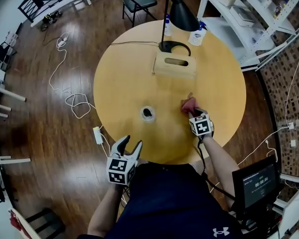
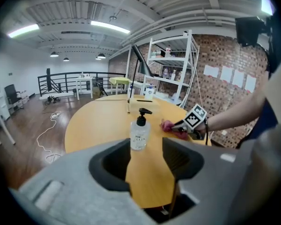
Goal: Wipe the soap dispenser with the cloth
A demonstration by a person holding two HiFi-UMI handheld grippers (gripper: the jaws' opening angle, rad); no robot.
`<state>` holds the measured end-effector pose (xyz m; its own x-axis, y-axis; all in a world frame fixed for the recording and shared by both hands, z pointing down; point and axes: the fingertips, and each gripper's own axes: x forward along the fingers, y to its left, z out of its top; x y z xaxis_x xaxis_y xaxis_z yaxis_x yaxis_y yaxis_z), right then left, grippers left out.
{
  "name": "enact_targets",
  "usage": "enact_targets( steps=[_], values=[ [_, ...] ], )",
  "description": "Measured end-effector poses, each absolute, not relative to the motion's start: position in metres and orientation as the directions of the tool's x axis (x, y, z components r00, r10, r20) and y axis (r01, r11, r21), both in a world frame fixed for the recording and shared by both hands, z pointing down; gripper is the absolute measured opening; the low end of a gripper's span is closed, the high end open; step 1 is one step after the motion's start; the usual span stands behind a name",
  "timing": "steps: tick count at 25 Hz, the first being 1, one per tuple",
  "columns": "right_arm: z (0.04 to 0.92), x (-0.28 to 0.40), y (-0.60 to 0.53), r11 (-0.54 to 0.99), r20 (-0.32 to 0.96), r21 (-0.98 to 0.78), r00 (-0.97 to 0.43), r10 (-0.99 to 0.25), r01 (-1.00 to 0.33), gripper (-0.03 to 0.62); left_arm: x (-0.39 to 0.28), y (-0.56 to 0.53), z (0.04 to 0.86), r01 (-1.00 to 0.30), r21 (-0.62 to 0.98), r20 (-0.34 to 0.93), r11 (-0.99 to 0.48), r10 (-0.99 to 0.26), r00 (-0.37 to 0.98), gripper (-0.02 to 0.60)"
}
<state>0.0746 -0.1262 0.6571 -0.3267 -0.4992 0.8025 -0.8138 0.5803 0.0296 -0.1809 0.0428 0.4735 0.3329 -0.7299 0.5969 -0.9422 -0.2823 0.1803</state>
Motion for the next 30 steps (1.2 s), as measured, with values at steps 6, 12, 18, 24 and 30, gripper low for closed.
enact_targets(
  steps=[6,12,18,24,30],
  values=[
    [0.585,0.040,-0.127,0.582,0.628,-0.314,-0.624,-0.465,-0.750,0.066,-0.170,0.007,0.502,-0.939,0.132,0.598,-0.317,-0.730,0.331,0.213],
    [0.450,-0.088,-0.093,0.871,0.441,-0.202,-0.836,-0.327,-0.447,0.067,-0.154,-0.051,0.528,-0.910,0.018,0.611,-0.414,-0.716,0.338,0.236],
    [0.446,-0.158,-0.071,0.953,0.559,-0.010,-0.792,-0.245,-0.302,0.067,-0.140,-0.061,0.537,-0.881,-0.003,0.636,-0.472,-0.681,0.363,0.178],
    [0.480,-0.137,-0.096,0.926,0.676,0.024,-0.676,-0.293,-0.377,0.067,-0.136,-0.063,0.536,-0.886,0.027,0.611,-0.462,-0.694,0.381,0.169],
    [0.442,-0.141,-0.095,0.912,0.580,-0.079,-0.763,-0.286,-0.402,0.067,-0.139,-0.062,0.535,-0.880,0.036,0.606,-0.474,-0.690,0.397,0.169]
  ],
)
